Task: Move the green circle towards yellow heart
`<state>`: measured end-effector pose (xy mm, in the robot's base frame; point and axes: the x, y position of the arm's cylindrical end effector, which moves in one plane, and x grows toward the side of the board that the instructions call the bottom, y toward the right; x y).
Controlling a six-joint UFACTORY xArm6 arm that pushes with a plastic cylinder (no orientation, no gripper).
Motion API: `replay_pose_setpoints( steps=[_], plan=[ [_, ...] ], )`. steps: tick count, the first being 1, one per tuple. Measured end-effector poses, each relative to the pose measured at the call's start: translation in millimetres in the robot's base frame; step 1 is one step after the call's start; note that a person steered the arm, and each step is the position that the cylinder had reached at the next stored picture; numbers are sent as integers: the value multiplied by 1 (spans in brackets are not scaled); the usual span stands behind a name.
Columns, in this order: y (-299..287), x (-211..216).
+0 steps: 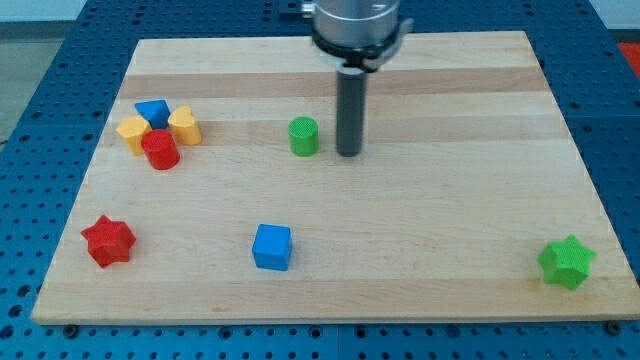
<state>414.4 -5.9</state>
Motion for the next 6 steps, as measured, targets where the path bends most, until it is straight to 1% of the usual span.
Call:
replay_pose_setpoints(
  steps=[1,3,4,5,6],
  plan=[
    [-69,-36],
    [-97,-53],
    [-124,-57],
    [-71,-53],
    [-14,3]
  ],
)
